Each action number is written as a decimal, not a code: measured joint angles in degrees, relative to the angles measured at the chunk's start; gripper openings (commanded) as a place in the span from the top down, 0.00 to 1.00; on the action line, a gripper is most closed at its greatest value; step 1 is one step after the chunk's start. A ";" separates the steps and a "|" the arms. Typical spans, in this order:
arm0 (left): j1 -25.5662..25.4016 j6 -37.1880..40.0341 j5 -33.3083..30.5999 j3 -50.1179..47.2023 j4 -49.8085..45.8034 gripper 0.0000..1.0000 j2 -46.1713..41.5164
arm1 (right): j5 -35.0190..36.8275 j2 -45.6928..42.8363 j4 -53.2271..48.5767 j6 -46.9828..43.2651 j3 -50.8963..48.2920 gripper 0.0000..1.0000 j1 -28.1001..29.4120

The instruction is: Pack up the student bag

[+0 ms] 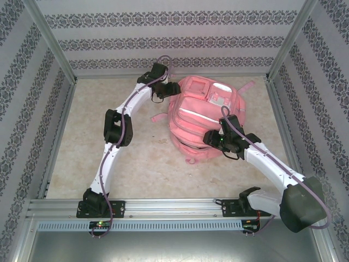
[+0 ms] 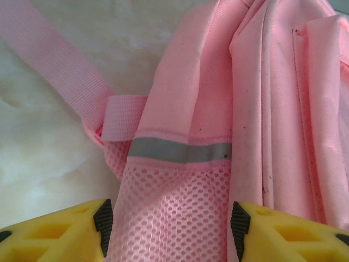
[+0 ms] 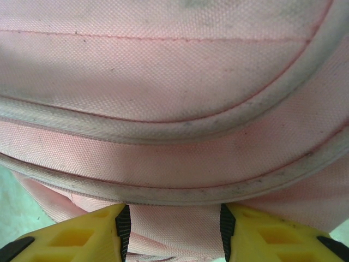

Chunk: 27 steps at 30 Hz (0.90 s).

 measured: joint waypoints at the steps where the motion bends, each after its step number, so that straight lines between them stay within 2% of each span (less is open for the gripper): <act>1: 0.20 -0.24 1.16 0.09 0.39 0.38 0.42 | 0.00 0.00 -0.04 0.00 0.00 0.52 0.00; 3: 0.26 -0.61 2.69 0.31 0.74 0.39 1.11 | 0.02 0.02 -0.07 0.00 0.00 0.52 0.00; 6: 0.20 -1.46 4.79 0.59 1.49 0.75 2.10 | 0.02 0.44 -0.02 0.00 0.00 0.52 0.00; 7: 0.20 -1.57 5.01 0.59 1.44 0.90 2.32 | 0.02 0.79 0.00 0.00 0.07 0.52 0.00; 8: 0.22 -1.51 4.90 0.57 1.38 1.00 2.51 | 0.02 1.22 -0.02 0.00 0.07 0.52 0.00; 12: 0.20 -1.27 3.04 -1.88 2.01 1.00 1.95 | 0.00 3.23 -0.33 -0.07 0.83 0.52 0.00; 15: 0.24 -1.25 0.42 -10.34 5.66 1.00 -1.95 | 0.00 4.66 -1.01 -0.52 2.23 0.52 0.00; 22: 2.84 -3.67 -5.42 -41.70 14.91 1.00 -21.05 | 0.39 9.99 -4.31 -3.61 6.54 0.52 -0.76; 27: 6.01 -5.81 -10.05 -59.41 16.55 1.00 -33.92 | 0.42 15.63 -4.83 -6.64 12.59 0.51 -2.16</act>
